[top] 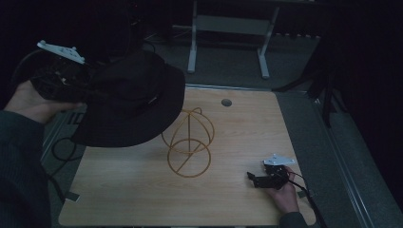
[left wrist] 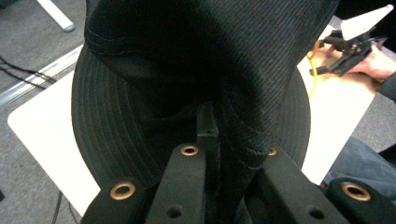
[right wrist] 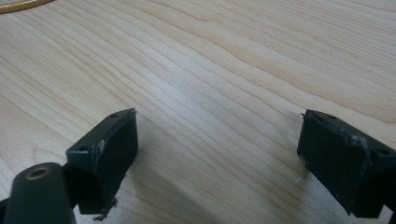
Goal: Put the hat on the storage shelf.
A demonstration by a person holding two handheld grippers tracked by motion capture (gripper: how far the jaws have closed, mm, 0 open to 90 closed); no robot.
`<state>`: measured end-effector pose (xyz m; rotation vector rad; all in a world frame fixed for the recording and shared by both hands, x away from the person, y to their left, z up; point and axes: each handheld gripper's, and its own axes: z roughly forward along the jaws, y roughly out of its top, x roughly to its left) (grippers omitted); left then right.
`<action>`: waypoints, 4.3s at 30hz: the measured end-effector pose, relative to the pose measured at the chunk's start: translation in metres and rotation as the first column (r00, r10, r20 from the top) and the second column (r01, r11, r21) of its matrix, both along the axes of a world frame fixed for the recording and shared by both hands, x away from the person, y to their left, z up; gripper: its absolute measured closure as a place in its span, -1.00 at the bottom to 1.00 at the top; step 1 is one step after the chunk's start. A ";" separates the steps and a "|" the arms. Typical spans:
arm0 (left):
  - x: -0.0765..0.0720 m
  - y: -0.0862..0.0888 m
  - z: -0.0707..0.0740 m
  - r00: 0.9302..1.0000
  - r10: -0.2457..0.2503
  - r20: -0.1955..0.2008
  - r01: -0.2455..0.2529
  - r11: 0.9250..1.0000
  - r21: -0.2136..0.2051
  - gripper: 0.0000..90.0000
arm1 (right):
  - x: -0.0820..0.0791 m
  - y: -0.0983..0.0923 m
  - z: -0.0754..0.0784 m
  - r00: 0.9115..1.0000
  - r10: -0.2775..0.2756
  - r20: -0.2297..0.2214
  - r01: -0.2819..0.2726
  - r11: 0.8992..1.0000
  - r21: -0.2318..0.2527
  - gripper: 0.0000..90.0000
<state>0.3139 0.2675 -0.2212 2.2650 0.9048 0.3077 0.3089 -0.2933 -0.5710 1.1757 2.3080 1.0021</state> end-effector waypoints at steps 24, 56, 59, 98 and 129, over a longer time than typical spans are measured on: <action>0.001 -0.035 0.004 0.995 -0.100 -0.009 0.100 0.995 -0.014 0.96 | 0.000 0.000 0.000 1.000 0.000 0.000 0.000 1.000 0.000 -0.73; 0.023 -0.099 -0.027 0.979 -0.194 -0.057 0.194 0.981 -0.001 0.95 | 0.000 0.000 0.000 1.000 0.002 0.001 -0.002 1.000 0.002 -0.73; 0.025 -0.103 -0.031 0.977 -0.202 -0.061 0.203 0.979 0.000 0.94 | 0.000 0.000 0.000 1.000 0.003 0.002 -0.003 1.000 0.002 -0.73; 0.044 -0.133 -0.088 0.976 -0.150 -0.158 0.163 0.984 0.072 0.48 | -0.001 0.000 0.000 1.000 0.001 0.000 -0.001 1.000 0.004 -0.73; 0.038 -0.106 -0.074 0.995 -0.002 -0.098 0.005 1.000 0.031 -0.48 | -0.001 0.000 0.000 1.000 0.004 0.002 -0.004 1.000 0.003 -0.73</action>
